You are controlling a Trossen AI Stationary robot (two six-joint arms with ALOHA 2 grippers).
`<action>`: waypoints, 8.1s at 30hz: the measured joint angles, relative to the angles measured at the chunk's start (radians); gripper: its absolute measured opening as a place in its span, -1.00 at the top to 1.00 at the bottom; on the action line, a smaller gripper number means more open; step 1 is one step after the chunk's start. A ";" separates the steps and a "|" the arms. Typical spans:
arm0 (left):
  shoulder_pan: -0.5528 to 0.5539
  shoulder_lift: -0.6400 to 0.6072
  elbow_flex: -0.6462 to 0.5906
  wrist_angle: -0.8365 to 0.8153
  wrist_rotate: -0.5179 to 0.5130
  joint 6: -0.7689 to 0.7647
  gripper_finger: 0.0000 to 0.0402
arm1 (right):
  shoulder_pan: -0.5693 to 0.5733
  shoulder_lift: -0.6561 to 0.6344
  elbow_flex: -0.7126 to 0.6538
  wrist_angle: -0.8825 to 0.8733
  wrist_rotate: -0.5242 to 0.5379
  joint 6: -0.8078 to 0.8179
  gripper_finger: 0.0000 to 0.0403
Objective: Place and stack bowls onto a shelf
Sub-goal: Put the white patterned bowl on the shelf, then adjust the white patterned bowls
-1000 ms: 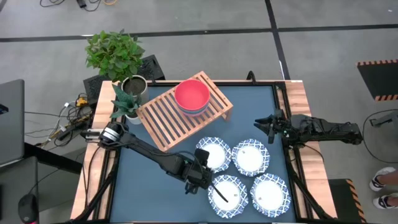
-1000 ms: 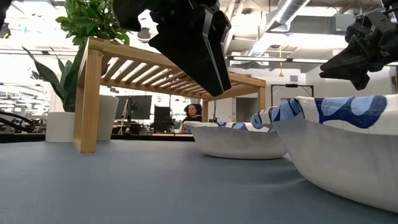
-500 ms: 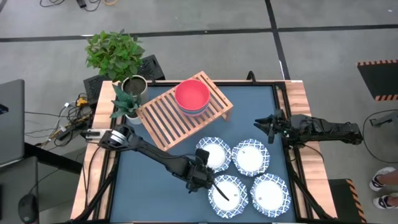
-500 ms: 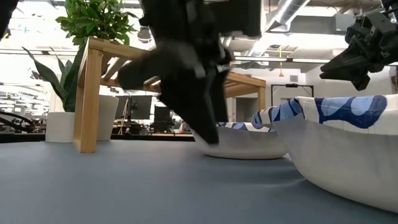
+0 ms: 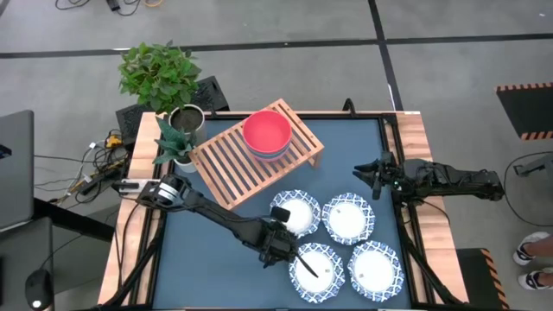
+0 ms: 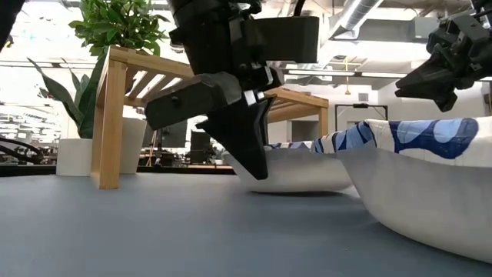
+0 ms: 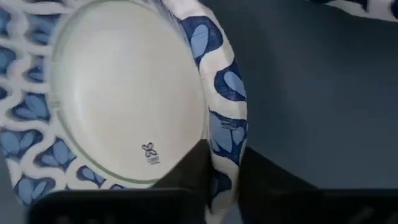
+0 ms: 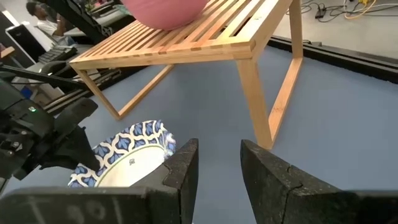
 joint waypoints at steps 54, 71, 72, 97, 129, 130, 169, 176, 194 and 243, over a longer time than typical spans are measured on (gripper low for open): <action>-0.080 -0.203 0.515 -0.895 -0.217 -0.348 0.99 | -0.001 0.002 0.000 -0.003 0.001 0.000 0.28; -0.048 -0.366 0.290 -0.898 -0.180 -0.648 0.99 | -0.001 0.002 0.000 -0.003 0.001 0.000 0.28; -0.048 -0.383 0.290 -0.899 -0.195 -0.650 0.99 | -0.001 0.002 0.000 -0.003 0.001 0.000 0.28; 0.089 -0.430 0.091 -0.898 -0.020 -0.467 0.99 | -0.001 0.002 0.000 -0.003 0.000 0.000 0.28; 0.087 -0.430 0.155 -0.898 0.030 -0.399 0.07 | -0.001 0.002 0.000 -0.003 0.000 0.000 0.28; 0.087 -0.430 0.171 -0.898 0.030 -0.399 0.07 | -0.001 0.002 0.000 -0.003 0.000 0.000 0.28; -0.018 -0.229 0.144 0.355 -0.082 0.015 0.07 | 0.001 0.011 -0.001 -0.011 -0.002 0.007 0.28; -0.017 -0.091 0.144 0.474 -0.186 0.269 0.07 | 0.001 0.012 -0.001 -0.009 -0.002 0.008 0.28; 0.034 0.052 0.146 0.637 -0.153 0.412 0.07 | 0.000 0.012 -0.001 -0.010 -0.002 0.008 0.28; -0.358 -0.047 0.718 0.229 -1.171 0.686 0.07 | 0.182 1.158 0.323 -0.610 -0.080 0.656 0.86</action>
